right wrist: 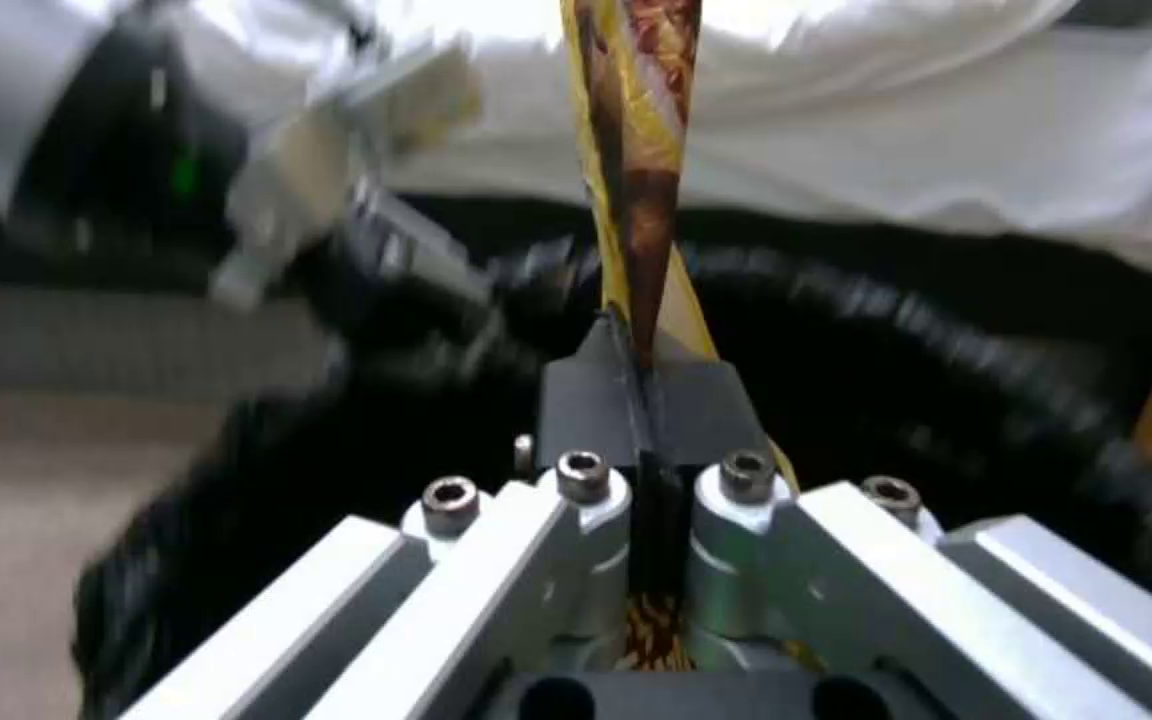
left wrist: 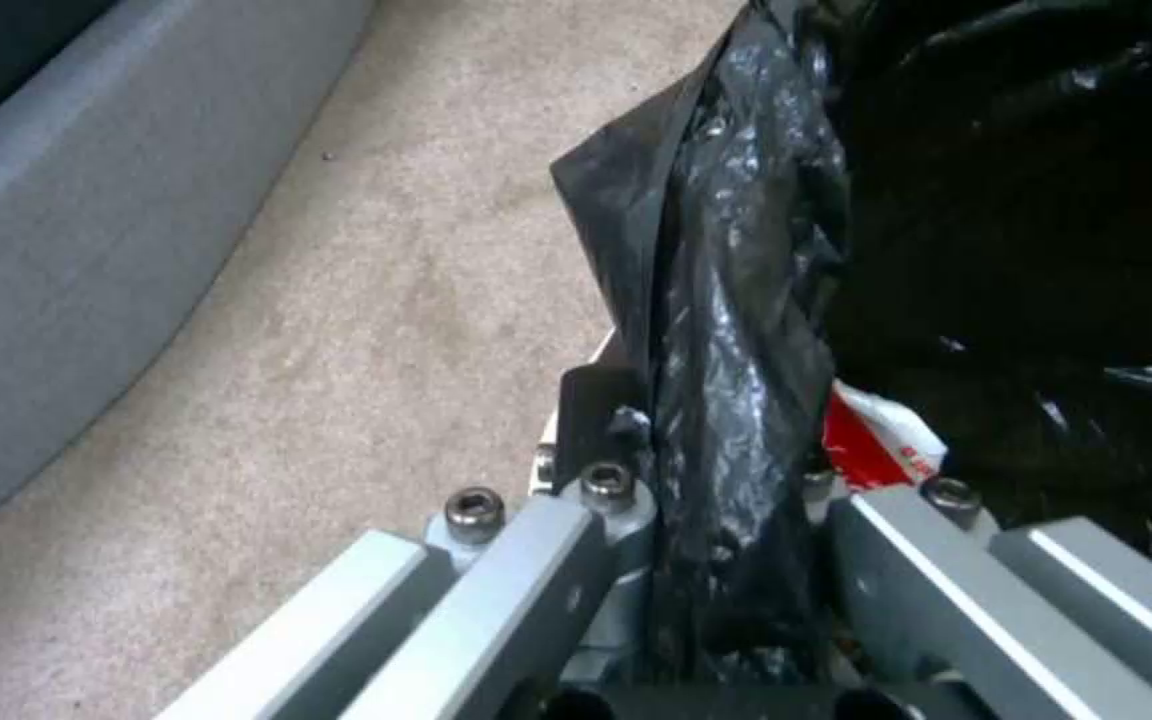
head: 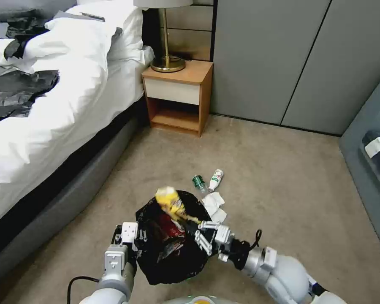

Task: Pick up the trash bin, then pick up the garbage from the floor and place it into the trash bin.

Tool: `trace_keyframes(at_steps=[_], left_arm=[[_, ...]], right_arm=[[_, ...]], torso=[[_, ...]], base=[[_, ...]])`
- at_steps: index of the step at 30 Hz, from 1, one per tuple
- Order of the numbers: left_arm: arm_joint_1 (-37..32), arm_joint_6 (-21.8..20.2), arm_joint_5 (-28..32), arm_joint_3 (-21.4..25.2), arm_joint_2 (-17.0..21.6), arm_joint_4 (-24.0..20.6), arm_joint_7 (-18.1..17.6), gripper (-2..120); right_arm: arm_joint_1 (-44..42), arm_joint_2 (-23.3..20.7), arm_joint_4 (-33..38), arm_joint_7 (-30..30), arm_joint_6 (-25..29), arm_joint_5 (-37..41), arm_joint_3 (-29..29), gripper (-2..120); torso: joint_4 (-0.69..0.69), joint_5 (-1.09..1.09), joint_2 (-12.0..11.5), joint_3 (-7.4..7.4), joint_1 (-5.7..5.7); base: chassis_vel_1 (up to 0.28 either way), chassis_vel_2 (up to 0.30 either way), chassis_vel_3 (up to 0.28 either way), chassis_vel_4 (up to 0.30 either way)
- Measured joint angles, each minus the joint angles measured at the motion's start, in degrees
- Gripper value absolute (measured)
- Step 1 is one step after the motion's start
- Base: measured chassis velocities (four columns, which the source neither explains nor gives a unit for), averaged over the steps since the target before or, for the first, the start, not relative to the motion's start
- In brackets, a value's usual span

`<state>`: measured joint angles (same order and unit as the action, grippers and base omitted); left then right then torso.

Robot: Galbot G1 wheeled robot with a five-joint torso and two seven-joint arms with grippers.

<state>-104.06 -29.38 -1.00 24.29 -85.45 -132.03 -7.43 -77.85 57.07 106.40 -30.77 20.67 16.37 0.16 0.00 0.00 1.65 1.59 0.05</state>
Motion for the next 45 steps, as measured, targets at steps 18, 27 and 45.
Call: trace_keyframes(at_steps=[18,27,45], left_arm=[[0.22,0.06,-0.11,-0.22,0.03,0.00,-0.10,1],[0.04,-0.10,-0.09,-0.10,0.20,-0.21,-0.10,1],[0.53,-0.27,-0.05,0.61,0.61,0.51,-0.10,1]], right_arm=[[-0.42,0.76,-2.81,0.43,0.05,-3.37,0.25,50],[-0.36,0.73,-2.83,0.49,0.27,-3.38,0.14,81],[-2.45,3.27,11.00,12.70,0.23,-2.60,7.83,114]], torso=[[0.00,0.00,0.00,0.00,0.00],[0.00,0.00,-0.02,0.00,0.00],[0.01,-0.01,-0.02,0.00,0.00]], base=[[0.000,0.000,0.000,0.000],[0.000,0.000,0.000,0.000],[0.000,0.000,0.000,0.000]])
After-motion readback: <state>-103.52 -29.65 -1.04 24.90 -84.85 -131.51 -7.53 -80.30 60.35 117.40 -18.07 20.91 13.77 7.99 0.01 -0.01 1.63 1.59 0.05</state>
